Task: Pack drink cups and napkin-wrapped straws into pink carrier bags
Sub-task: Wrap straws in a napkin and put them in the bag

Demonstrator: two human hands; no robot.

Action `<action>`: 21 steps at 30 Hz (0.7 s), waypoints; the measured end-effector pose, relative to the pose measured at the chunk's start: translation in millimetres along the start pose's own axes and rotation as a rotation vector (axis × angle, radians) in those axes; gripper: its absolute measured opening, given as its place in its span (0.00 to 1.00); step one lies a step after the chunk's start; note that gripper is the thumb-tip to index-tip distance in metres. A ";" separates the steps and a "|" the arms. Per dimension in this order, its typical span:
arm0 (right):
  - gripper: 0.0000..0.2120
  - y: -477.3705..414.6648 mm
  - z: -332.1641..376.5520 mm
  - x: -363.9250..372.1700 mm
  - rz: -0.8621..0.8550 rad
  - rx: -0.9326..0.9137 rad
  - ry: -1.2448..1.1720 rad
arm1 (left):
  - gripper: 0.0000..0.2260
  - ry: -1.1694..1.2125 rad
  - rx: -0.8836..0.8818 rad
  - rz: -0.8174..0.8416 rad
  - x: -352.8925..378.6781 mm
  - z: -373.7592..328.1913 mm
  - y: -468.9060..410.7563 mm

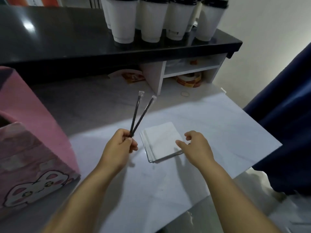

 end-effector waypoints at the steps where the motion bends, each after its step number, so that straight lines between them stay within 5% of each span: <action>1: 0.25 -7.1 -1.4 0.4 0.031 0.010 0.006 | 0.09 0.018 -0.023 -0.015 2.3 1.1 -3.1; 14: 0.10 -52.6 -20.6 -14.5 0.245 -0.051 -0.248 | 0.06 -0.084 -0.097 -0.215 40.4 2.4 -12.7; 21: 0.08 -53.4 -14.5 -37.9 0.193 -0.288 -0.336 | 0.08 -0.149 -0.099 -0.328 56.1 -4.2 -11.6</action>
Point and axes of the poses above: each hand's wrist, its own y-axis away from the middle knuckle, its own x-axis out of the palm, z = x × y, the point moved 1 cm from there along -y, towards the middle knuckle, and after that the axes turned 13 degrees about z, right-handed, at the moved point
